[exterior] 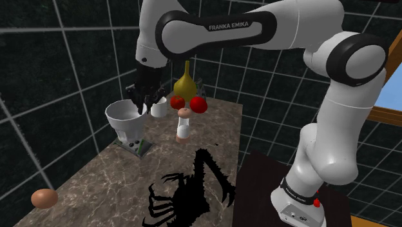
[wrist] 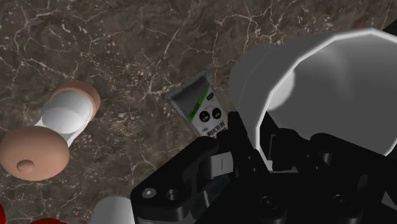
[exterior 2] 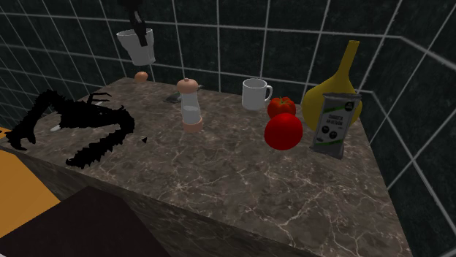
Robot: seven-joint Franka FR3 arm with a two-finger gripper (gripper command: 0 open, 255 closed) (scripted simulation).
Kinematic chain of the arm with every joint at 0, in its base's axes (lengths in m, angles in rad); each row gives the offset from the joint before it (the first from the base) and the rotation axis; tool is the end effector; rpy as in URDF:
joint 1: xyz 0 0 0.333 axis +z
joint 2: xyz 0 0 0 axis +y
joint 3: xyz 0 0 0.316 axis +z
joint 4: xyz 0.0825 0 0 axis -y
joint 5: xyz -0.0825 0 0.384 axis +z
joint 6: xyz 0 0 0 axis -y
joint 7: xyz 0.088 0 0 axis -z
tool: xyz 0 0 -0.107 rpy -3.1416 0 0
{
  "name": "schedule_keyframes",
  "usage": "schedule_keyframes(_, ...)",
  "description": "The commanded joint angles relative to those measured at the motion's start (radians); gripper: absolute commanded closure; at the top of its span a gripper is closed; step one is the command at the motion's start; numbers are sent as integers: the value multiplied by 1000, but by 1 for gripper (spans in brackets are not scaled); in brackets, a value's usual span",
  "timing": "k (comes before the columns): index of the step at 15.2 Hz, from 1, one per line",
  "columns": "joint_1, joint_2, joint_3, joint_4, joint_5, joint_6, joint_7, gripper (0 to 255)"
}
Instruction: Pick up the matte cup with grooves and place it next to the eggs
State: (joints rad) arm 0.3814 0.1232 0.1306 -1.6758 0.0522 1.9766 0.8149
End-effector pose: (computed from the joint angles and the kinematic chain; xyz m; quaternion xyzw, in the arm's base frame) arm 0.5397 0.3026 0.5409 -0.9826 0.1594 -0.0501 0.0807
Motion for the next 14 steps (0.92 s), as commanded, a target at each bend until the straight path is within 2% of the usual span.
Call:
schedule_keyframes(1, 27, 21, 18, 25, -14, -1, 50, 255)
schedule_keyframes(8, 129, 127, 72, 165, -75, -31, 217, 255)
schedule_keyframes(14, 233, 262, 101, 356, -137, -90, 348, 255)
